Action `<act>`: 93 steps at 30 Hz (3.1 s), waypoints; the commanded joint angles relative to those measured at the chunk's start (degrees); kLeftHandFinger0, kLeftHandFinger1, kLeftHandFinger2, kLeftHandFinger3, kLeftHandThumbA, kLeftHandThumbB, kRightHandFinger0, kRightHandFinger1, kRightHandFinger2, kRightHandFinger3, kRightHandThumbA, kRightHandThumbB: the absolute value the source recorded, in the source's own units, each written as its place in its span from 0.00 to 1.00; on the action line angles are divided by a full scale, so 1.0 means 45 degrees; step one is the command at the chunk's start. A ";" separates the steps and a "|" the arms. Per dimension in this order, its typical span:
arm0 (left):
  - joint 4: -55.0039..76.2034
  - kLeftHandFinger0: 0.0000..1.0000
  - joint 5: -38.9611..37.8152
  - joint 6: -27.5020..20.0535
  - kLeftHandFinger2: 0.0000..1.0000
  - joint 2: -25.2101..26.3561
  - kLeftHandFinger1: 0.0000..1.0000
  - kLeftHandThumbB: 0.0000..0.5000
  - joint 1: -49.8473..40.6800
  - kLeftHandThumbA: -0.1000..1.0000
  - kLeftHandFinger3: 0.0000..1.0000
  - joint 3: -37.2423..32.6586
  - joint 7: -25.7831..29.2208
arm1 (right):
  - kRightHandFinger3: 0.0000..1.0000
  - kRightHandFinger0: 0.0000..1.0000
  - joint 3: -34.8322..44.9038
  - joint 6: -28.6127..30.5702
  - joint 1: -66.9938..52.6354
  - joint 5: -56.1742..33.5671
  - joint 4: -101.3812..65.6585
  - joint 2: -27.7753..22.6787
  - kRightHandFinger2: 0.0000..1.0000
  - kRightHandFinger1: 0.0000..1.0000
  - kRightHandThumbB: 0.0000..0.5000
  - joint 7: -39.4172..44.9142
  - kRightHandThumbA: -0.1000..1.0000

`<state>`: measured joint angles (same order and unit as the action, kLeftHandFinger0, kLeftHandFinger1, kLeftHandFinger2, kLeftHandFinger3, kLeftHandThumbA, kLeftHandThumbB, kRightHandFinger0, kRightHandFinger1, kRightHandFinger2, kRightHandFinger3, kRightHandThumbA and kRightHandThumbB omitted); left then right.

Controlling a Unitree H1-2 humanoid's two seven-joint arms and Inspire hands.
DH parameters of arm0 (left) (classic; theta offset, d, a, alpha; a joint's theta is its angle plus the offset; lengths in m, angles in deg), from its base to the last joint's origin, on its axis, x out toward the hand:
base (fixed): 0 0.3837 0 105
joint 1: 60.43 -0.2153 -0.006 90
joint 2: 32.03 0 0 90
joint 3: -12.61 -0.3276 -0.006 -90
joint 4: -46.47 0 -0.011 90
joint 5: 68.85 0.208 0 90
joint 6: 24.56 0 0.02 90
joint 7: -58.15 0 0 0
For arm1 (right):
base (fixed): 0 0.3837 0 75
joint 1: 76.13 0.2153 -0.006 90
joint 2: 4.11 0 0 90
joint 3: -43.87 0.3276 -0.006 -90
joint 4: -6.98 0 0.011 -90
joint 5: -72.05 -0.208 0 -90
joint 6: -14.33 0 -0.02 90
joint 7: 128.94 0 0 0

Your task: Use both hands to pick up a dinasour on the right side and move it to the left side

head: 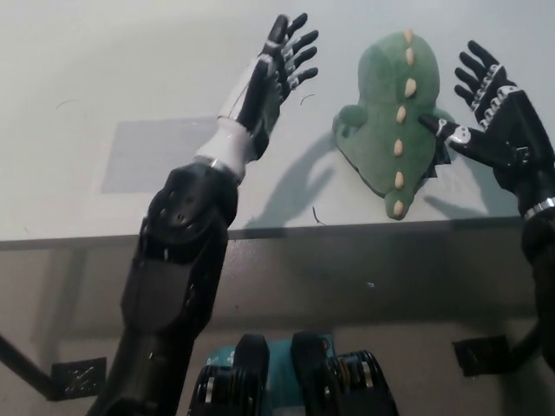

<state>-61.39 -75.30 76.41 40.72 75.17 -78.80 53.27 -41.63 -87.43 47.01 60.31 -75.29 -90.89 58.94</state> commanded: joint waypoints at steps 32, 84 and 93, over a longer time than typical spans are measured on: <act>-0.5341 1.00 0.0068 -0.1316 1.00 -0.0376 1.00 0.75 0.1728 1.00 1.00 0.1147 0.0741 | 1.00 1.00 -0.0197 0.3944 0.2209 0.2370 0.8340 -0.1379 1.00 1.00 0.29 -0.1476 1.00; -0.9611 1.00 0.0737 -0.1294 1.00 -0.2701 1.00 0.49 0.4002 1.00 1.00 0.0333 0.2249 | 1.00 1.00 -0.0279 0.3708 0.3175 0.1554 0.7745 0.0905 1.00 1.00 0.49 -0.0393 1.00; -0.9414 1.00 0.0683 -0.1359 1.00 -0.2546 1.00 0.46 0.3797 1.00 1.00 0.0394 0.2255 | 1.00 1.00 -0.0502 0.3762 0.3119 0.1848 0.7726 0.1012 1.00 1.00 0.40 -0.0633 1.00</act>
<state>-105.43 -71.93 71.18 31.43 88.99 -76.64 65.36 -42.92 -71.12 57.68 68.83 -38.30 -87.46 54.49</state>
